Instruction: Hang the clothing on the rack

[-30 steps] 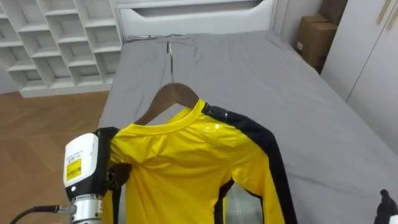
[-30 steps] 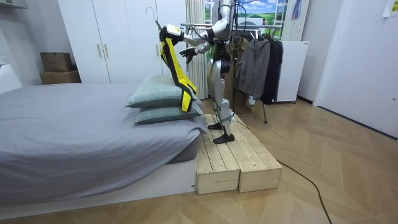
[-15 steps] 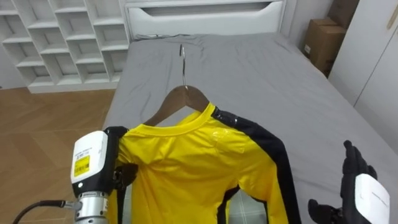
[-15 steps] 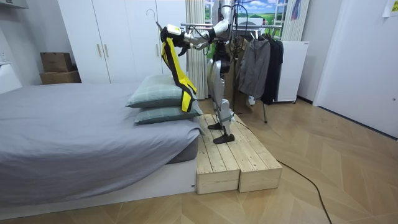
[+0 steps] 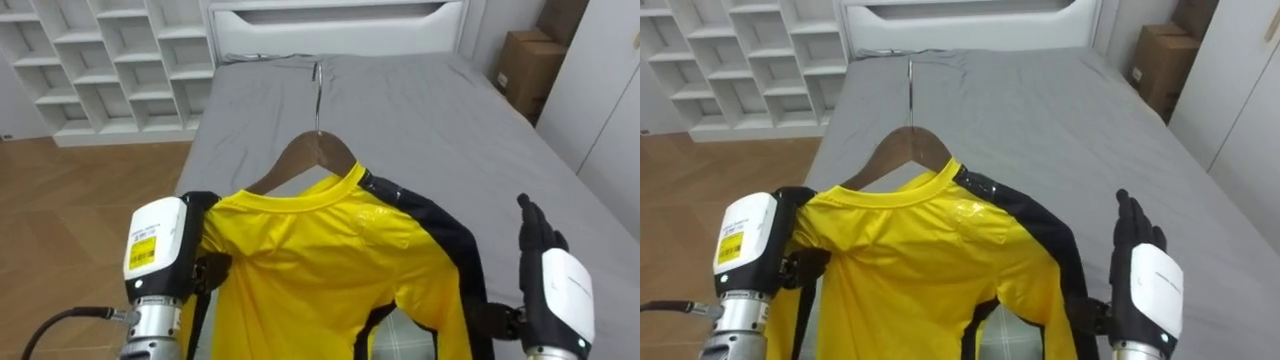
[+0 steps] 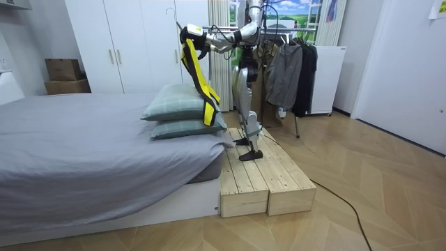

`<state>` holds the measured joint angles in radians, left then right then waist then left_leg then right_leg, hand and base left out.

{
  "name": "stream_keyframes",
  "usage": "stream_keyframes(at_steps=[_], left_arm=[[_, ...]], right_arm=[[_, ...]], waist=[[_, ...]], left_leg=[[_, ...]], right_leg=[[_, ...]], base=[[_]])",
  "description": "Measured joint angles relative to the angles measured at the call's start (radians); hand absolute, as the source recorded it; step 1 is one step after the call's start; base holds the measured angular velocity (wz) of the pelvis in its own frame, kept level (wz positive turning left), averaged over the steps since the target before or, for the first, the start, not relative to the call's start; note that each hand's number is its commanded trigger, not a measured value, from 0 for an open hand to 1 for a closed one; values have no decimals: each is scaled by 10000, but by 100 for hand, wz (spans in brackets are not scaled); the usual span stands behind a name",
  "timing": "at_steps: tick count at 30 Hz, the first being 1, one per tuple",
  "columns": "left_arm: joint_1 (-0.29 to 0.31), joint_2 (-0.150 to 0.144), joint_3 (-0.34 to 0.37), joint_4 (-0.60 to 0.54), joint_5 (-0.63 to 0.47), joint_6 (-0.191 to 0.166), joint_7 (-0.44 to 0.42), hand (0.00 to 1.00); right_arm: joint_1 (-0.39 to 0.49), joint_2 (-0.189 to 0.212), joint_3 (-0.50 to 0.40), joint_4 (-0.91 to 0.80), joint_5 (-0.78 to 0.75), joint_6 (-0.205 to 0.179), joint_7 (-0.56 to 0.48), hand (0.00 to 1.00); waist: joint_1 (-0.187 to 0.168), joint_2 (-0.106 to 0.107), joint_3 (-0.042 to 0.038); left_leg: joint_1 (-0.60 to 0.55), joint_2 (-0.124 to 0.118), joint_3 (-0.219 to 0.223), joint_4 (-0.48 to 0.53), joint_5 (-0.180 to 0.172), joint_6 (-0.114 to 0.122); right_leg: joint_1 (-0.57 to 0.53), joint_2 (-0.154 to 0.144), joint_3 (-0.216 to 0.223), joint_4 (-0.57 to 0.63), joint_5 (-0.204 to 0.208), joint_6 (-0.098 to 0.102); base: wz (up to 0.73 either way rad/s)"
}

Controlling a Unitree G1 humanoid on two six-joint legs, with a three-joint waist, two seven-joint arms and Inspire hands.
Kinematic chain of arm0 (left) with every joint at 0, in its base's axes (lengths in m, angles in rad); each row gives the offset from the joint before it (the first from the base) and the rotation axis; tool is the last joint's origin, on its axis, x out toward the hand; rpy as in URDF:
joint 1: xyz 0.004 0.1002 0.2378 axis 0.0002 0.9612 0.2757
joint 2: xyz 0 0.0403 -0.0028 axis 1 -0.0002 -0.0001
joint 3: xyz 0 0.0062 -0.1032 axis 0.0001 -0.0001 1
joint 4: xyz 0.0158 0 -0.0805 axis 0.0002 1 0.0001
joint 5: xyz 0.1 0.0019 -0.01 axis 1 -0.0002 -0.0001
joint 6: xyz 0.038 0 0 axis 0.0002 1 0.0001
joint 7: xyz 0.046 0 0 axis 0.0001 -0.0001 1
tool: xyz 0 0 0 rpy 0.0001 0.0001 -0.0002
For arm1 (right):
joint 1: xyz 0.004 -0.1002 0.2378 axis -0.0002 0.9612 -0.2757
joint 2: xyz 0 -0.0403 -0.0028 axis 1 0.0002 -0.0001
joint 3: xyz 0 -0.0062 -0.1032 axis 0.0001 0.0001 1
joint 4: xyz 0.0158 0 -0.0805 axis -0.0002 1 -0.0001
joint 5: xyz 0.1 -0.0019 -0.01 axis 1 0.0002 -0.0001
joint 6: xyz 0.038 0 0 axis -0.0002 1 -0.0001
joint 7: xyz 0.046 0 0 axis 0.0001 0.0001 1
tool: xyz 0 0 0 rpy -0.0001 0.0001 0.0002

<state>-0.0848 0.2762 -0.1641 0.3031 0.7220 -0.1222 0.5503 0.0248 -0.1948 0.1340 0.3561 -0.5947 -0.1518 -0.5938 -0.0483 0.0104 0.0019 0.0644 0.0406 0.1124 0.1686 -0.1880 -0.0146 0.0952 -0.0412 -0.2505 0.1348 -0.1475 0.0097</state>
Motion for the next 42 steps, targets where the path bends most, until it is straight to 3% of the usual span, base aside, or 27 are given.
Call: stream_keyframes(at_steps=[9, 19, 28, 30, 35, 42], left_arm=[[9, -143, -21, -955, 387, 35, -540, 100], [185, -329, -156, -1608, 1250, 76, -551, 100], [248, -327, -204, -1923, 1385, 136, -567, 100], [477, -332, -235, -2157, 1389, 228, -600, 100], [493, -372, -281, -2287, 1391, 455, -892, 100], [493, -472, -382, -2375, 1430, 784, -1306, 100]], right_arm=[[-47, -3, 80, -1121, -10, -8, 746, 0], [-45, -3, 104, -1347, 1, -7, 959, 0], [-66, -25, 60, -1383, 11, -6, 958, 0], [-64, -36, 58, -1398, 13, 2, 957, 0], [-81, -47, 109, -1398, -57, 34, 966, 0], [-219, -46, 242, -1410, -84, 385, 1236, 0]], waist=[[31, -7, 22], [28, -13, 16], [20, -16, -45], [14, -5, -103], [21, -7, -105], [17, -28, -97]], left_leg=[[-136, -7, -41, -3, -1, -1], [-205, -10, -87, 10, -1, -1], [-190, -14, -77, 34, 0, -1], [-181, -13, -79, 33, 0, -1], [-196, -13, -90, 73, 1, 0], [-208, -16, -89, 110, 1, 0]], right_leg=[[-103, -3, 41, -6, -13, 22], [-137, -9, 41, -10, -18, 29], [-140, -18, 72, 6, -18, 29], [-134, -18, 70, 12, -18, 29], [-122, -28, 45, 40, -17, 28], [-115, -35, 38, 62, -17, 28]], base=[[1], [1], [0], [0], [0], [0]])
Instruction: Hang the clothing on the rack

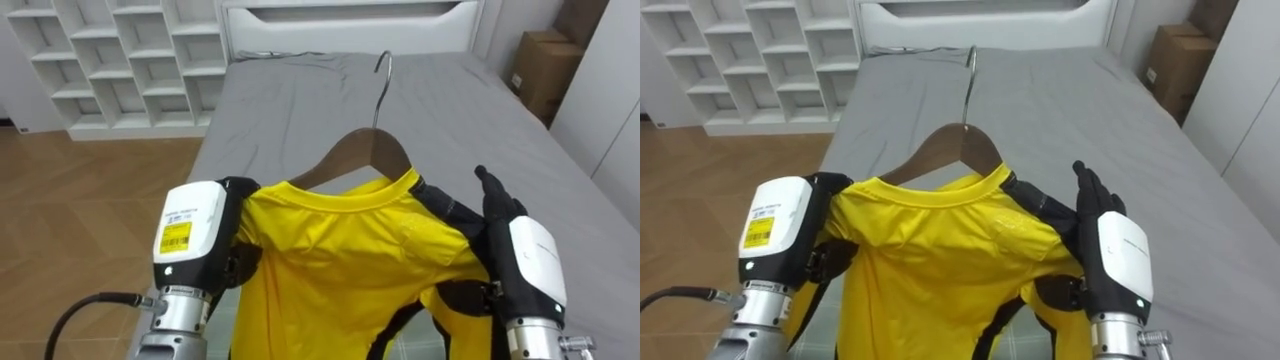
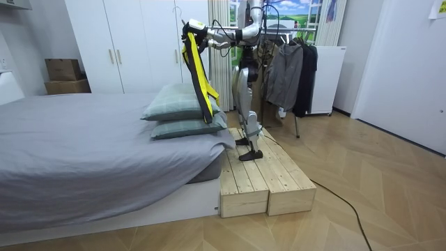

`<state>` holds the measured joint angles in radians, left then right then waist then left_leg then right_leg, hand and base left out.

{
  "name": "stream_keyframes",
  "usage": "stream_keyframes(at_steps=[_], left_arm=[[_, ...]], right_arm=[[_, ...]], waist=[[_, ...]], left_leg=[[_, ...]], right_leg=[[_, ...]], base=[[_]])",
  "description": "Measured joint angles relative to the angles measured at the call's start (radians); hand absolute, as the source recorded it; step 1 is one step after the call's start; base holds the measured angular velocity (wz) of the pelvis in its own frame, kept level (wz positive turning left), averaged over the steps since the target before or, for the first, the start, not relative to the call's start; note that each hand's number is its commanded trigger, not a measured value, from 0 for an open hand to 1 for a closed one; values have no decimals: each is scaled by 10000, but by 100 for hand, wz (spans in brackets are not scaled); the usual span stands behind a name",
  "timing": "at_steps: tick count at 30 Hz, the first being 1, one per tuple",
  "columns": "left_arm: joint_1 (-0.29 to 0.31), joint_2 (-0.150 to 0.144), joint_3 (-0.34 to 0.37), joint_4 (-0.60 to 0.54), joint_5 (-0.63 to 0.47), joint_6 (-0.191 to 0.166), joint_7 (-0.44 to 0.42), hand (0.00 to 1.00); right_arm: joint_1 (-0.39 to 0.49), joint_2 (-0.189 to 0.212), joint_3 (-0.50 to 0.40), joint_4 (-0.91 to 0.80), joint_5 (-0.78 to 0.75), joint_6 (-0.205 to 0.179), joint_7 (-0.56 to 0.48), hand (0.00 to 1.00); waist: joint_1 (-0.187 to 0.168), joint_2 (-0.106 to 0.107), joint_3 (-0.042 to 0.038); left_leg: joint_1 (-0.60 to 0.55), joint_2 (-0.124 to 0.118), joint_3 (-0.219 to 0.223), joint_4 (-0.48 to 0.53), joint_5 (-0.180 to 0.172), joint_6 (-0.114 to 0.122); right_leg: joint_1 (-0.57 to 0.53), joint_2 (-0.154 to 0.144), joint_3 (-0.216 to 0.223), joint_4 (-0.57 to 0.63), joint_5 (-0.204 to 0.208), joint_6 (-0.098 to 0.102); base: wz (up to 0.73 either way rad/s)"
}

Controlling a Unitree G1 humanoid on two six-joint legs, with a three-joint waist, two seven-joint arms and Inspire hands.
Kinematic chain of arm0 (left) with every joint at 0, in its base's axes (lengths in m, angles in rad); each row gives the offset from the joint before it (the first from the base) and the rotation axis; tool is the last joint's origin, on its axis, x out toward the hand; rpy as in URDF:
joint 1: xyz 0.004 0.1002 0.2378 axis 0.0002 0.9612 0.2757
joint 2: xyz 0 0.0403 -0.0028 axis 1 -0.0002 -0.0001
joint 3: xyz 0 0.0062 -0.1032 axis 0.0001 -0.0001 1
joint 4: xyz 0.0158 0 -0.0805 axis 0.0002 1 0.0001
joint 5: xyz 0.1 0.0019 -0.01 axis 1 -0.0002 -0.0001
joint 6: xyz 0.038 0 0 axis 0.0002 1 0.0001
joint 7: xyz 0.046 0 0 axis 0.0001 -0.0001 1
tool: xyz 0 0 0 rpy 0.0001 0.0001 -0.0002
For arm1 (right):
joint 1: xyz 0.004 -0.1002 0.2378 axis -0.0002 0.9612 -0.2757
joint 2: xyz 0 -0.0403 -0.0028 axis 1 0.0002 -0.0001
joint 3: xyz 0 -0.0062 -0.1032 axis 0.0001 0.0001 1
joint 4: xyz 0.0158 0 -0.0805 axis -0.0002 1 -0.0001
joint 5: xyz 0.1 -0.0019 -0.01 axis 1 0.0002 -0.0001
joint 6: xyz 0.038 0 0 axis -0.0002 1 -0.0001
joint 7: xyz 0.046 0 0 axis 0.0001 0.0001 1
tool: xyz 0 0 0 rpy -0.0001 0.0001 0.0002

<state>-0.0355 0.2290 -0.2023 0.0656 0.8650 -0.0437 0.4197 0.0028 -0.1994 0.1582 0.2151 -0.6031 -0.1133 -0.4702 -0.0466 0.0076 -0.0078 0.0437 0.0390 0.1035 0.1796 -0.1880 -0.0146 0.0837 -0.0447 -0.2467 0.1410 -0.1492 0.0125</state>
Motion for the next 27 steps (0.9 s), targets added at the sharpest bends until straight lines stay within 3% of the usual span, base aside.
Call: stream_keyframes(at_steps=[9, 19, 27], left_arm=[[0, 63, 0, -386, 329, 102, -186, 100], [1, -74, -1, -689, 334, 107, -205, 100], [0, -91, 6, -692, 382, 108, -547, 100]], right_arm=[[-44, -6, 65, -30, -789, 59, 67, 0], [-61, -6, 78, -845, -789, 178, 78, 0], [-107, -8, 322, -845, -782, 180, 376, 0]], waist=[[19, -129, 75], [195, -163, 69], [360, -331, 69]], left_leg=[[-57, -8, -85, 5, 0, 0], [-98, -12, -249, 39, 0, 0], [-56, -19, -328, 66, 3, -3]], right_leg=[[-1, 3, -69, -48, -1, 1], [10, 10, 22, -47, -1, 1], [111, 17, 30, -60, -3, 4]], base=[[1], [3], [2]])
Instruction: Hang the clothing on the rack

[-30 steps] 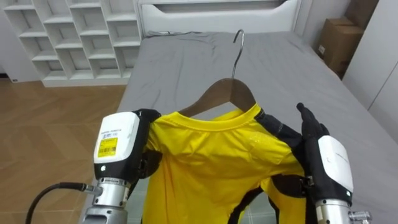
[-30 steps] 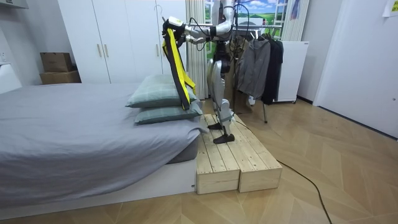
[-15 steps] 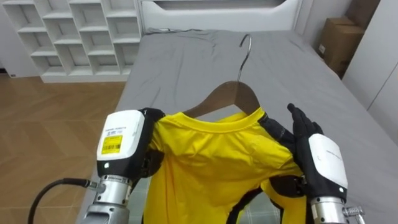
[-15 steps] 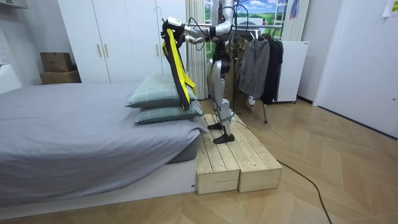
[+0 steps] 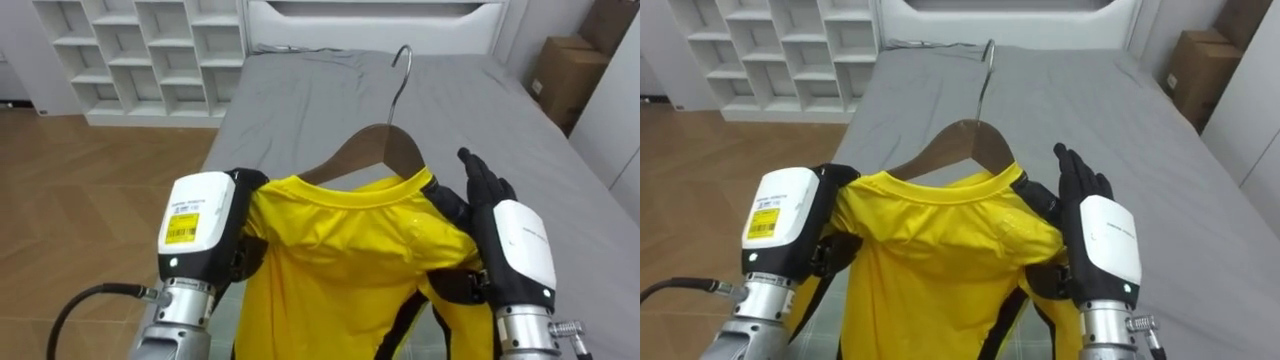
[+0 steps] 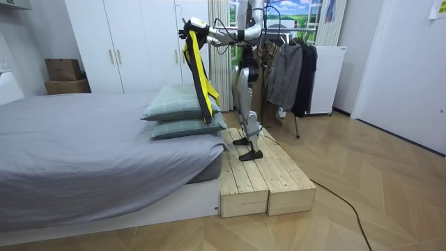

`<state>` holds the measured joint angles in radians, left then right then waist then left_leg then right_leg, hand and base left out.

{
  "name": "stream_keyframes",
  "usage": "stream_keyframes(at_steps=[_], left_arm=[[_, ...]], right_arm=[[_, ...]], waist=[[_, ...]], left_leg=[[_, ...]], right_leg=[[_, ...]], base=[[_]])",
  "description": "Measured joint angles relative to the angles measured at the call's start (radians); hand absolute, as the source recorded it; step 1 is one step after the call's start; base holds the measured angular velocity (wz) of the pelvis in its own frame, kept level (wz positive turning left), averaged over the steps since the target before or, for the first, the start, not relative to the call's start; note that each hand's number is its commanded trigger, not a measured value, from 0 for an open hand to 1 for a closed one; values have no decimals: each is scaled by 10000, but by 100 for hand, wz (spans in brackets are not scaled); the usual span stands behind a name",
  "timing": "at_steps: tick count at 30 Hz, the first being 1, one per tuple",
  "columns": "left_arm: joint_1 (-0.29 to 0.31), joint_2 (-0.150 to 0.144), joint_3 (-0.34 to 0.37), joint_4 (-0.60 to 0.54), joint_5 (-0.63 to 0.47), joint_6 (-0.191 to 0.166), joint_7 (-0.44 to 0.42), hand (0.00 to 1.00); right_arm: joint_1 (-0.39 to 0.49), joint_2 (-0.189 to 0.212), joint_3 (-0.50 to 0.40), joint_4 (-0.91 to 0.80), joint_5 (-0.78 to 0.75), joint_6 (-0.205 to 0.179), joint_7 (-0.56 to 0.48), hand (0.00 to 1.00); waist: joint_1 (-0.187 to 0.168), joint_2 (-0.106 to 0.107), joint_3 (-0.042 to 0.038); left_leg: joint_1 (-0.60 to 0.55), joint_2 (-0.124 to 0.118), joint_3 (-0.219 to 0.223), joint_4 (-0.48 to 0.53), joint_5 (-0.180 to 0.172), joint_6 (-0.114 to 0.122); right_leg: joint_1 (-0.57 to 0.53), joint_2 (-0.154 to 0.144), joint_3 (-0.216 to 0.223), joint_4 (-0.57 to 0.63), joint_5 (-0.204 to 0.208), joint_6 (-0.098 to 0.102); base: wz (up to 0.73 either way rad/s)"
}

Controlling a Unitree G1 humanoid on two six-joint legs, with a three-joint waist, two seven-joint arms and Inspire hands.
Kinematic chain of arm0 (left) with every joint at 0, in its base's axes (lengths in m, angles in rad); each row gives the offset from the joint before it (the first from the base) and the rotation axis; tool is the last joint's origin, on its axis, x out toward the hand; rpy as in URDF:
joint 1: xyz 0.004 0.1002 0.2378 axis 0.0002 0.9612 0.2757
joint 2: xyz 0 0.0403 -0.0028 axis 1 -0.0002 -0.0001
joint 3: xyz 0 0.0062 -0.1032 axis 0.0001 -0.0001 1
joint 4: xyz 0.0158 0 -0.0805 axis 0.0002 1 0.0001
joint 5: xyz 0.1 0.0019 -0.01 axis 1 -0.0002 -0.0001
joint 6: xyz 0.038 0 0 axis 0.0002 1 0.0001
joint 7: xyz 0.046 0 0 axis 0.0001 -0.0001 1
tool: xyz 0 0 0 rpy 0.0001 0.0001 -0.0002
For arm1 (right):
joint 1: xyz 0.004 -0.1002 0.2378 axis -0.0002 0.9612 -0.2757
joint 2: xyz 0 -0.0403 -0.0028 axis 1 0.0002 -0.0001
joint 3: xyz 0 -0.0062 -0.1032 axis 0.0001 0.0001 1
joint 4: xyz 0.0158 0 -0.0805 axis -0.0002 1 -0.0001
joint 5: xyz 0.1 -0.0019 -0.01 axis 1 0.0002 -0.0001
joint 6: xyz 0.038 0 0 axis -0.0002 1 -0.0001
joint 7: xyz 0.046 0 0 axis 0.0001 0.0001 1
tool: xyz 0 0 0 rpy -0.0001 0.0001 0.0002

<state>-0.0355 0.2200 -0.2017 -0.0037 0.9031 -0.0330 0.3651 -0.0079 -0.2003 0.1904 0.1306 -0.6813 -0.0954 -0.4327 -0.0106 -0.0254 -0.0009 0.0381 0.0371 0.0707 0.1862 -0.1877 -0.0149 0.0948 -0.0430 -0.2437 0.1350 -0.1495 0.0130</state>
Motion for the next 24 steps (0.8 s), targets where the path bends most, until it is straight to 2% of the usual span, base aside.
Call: stream_keyframes(at_steps=[6, 16, 24], left_arm=[[0, -20, 8, -59, 54, 3, -158, 100], [0, 1, 118, -259, 176, 6, -331, 100], [1, 115, 93, -832, 500, 126, -428, 100]], right_arm=[[-68, 11, 151, 0, -6, 1, 22, 0], [-136, 60, 248, 9, -10, 1, 52, 0], [-139, 67, 447, 188, -6, -6, -658, 0]], waist=[[136, -38, -12], [149, -16, -17], [141, 60, -10]], left_leg=[[-10, -12, -8, -8, 0, 0], [-105, -32, -237, 13, 0, 0], [-100, -56, -343, 27, 0, 0]], right_leg=[[7, -1, -5, -5, -2, 2], [30, 2, -64, -4, -2, 3], [96, -6, -69, -16, -2, 4]], base=[[1], [8], [4]])
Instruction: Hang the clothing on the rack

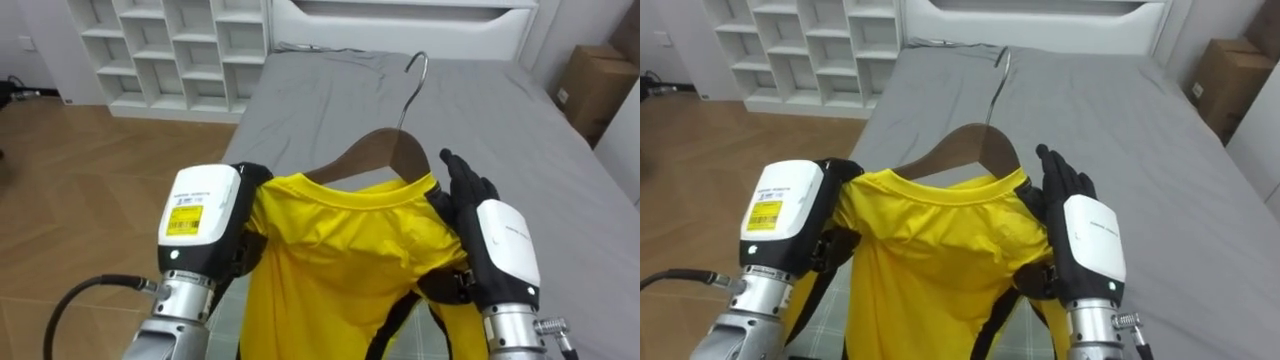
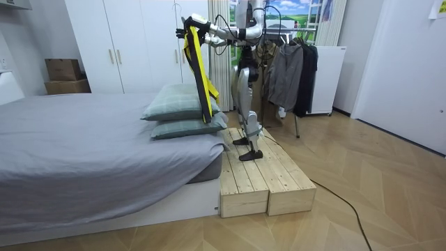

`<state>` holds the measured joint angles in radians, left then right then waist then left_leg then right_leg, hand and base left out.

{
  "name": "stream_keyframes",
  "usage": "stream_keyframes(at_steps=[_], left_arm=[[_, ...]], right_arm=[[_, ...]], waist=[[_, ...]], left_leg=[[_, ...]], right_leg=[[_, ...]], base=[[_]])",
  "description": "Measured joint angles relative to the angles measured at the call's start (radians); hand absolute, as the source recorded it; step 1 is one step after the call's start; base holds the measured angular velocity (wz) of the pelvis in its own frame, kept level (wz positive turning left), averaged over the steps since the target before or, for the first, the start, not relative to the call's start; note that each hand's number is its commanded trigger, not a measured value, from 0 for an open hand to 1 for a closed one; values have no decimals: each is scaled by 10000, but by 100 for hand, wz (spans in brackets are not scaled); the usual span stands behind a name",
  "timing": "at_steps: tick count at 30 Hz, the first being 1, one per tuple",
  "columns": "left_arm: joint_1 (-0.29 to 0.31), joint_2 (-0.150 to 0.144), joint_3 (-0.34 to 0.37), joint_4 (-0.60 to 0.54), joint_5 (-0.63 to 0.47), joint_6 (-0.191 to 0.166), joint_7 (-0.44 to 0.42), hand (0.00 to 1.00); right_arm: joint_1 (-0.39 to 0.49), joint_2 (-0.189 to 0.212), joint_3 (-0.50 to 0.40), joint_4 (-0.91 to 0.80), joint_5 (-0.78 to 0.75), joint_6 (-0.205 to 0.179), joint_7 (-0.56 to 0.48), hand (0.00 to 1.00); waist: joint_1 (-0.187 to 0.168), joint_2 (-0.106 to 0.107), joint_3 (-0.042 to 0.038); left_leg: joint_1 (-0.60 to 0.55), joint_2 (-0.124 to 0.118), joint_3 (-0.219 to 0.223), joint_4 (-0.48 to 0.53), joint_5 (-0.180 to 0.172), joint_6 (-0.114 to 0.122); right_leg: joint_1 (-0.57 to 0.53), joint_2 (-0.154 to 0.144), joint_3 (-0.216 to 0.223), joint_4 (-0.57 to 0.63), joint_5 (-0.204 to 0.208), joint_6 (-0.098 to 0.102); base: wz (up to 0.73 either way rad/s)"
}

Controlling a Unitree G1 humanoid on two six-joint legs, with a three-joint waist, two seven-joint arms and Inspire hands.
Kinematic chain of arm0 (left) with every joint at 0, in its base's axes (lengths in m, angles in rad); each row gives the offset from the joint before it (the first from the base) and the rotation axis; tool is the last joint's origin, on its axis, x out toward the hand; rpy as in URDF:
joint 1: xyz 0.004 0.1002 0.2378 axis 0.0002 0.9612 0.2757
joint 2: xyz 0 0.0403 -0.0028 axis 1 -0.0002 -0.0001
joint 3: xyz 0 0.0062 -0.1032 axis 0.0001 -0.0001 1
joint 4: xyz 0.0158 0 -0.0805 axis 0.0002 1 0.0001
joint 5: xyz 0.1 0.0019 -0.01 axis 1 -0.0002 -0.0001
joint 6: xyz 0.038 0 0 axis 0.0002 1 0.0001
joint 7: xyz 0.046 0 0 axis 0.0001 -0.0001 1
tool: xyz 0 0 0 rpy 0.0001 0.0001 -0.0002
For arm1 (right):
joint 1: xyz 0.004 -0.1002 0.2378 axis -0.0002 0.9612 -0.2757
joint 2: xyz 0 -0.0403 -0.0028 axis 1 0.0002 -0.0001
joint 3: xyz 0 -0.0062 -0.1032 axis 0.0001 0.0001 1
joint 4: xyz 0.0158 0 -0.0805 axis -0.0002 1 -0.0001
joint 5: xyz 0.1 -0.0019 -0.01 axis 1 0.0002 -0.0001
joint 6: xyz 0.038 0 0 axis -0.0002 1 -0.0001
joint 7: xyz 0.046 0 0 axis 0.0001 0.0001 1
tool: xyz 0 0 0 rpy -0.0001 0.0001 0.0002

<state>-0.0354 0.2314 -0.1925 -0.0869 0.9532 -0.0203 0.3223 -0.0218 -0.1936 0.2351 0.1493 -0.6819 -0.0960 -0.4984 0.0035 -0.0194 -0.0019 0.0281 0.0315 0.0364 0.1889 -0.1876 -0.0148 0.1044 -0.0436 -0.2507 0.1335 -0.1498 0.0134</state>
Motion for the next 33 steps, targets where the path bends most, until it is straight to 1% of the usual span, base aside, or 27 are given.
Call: stream_keyframes(at_steps=[3, 8, 11, 14, 15, 16, 17, 18, 23, 26, 31, 33], left_arm=[[0, 91, -90, -142, 27, 11, -1, 100], [0, 125, -157, -227, 225, 18, -8, 100], [0, 132, -340, -368, 470, 156, -8, 100], [0, 155, -403, -383, 738, 177, -18, 100], [0, 157, -422, -383, 809, 183, -24, 100], [0, 162, -430, -383, 821, 192, -32, 100], [-1, 173, -433, -383, 823, 212, -47, 100], [0, 180, -434, -383, 823, 214, -50, 100], [0, 178, -387, -384, 824, 214, -50, 100], [0, 178, -303, -400, 824, 214, -49, 100], [0, 179, -259, -530, 842, 215, -46, 100], [0, 226, -259, -556, 850, 215, -46, 100]], right_arm=[[-1, -11, 1, 154, 0, -44, -255, 0], [-3, -16, 6, 384, 21, -118, -492, 0], [-23, -14, 67, 732, 66, -123, -662, 0], [-38, -13, 75, 1006, 95, -114, -646, 0], [-56, -6, 80, 1107, 95, -114, -642, 11], [-60, -5, 81, 1130, 95, -112, -639, 25], [-61, -5, 81, 1132, 95, -111, -634, 65], [-61, -5, 81, 1137, 95, -111, -634, 100], [-62, -3, 61, 1140, 102, -107, -541, 100], [-61, -3, 52, 1141, 174, 8, -430, 100], [-61, 2, 28, 1264, 595, 39, -336, 100], [-61, -13, -17, 1417, 673, 40, -299, 100]], waist=[[-1, 23, -2], [-29, 43, -1], [-34, 45, -3], [-69, 45, -3], [-82, 45, -3], [-85, 45, -3], [-94, 44, -4], [-109, 43, -4], [-128, 44, -4], [-173, 46, -5], [-233, 59, -14], [-247, 70, -21]], left_leg=[[-2, -3, -6, -6, 0, 0], [-17, -6, -10, -17, 0, 0], [-13, -28, -29, -20, 8, 12], [-17, -68, -47, -23, 16, 26], [-18, -78, -51, -24, 19, 31], [-18, -81, -51, -24, 19, 32], [-17, -83, -54, -24, 20, 33], [-14, -83, -66, -23, 21, 35], [-24, -82, -75, -19, 25, 40], [-32, -82, -75, -18, 26, 41], [-28, -85, -77, -11, 30, 45], [-24, -84, -76, -10, 31, 46]], right_leg=[[1, -1, -11, 0, -1, 1], [-10, -4, -25, -3, -8, 12], [-5, -24, -26, -1, -11, 17], [-5, -62, -27, -2, -24, 39], [-5, -72, -25, -1, -26, 42], [-5, -76, -23, -1, -26, 42], [-5, -78, -23, -1, -26, 42], [2, -78, -23, 0, -26, 42], [1, -76, -13, -2, -31, 50], [1, -76, -9, -1, -32, 52], [5, -77, -7, 1, -31, 51], [6, -77, -7, 0, -31, 51]], base=[[0], [0], [0], [0], [0], [0], [0], [0], [0], [0], [0], [0]])
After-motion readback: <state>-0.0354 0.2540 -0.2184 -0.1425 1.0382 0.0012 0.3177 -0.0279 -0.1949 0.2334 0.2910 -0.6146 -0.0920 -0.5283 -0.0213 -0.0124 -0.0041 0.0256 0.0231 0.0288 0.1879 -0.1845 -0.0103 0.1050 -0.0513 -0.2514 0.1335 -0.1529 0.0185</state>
